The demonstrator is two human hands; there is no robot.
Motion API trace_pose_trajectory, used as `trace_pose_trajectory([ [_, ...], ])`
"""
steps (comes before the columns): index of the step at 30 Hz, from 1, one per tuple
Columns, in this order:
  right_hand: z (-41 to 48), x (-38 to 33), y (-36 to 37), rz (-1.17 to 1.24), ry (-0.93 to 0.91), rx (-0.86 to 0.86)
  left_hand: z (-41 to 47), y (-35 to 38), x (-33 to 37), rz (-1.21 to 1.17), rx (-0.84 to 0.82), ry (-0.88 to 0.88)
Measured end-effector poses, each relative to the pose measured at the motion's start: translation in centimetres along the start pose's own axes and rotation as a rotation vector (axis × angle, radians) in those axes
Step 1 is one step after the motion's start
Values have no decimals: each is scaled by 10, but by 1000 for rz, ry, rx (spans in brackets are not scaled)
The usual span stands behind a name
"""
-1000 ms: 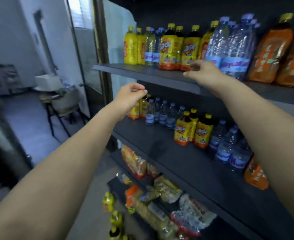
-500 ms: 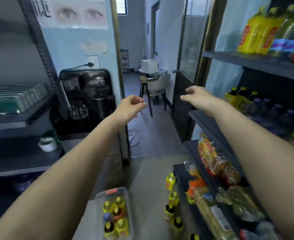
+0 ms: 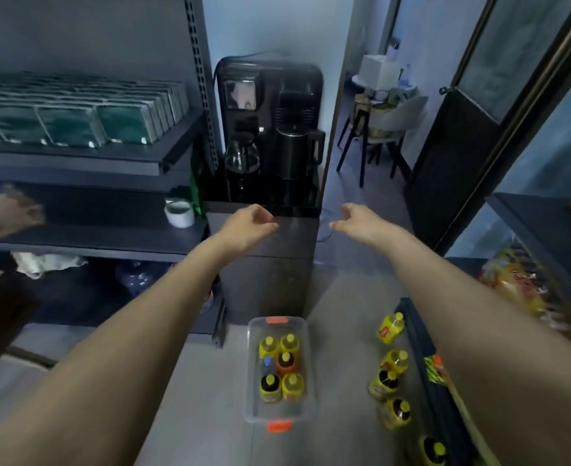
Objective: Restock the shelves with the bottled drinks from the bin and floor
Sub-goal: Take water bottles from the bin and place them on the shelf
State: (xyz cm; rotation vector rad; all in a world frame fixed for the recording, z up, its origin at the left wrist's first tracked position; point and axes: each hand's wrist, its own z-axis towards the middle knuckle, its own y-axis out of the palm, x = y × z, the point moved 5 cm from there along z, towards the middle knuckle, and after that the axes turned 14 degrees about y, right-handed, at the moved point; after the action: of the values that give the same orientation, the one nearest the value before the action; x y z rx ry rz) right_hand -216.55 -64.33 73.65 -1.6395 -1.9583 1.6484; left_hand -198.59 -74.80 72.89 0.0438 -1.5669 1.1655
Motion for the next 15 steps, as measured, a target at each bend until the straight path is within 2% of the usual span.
trace_pose_trajectory([
  [7, 46, 13, 87, -116, 55, -111, -5, 29, -85, 119, -157, -109],
  [15, 114, 62, 166, -193, 93, -227, 4, 96, -158, 281, -321, -155],
])
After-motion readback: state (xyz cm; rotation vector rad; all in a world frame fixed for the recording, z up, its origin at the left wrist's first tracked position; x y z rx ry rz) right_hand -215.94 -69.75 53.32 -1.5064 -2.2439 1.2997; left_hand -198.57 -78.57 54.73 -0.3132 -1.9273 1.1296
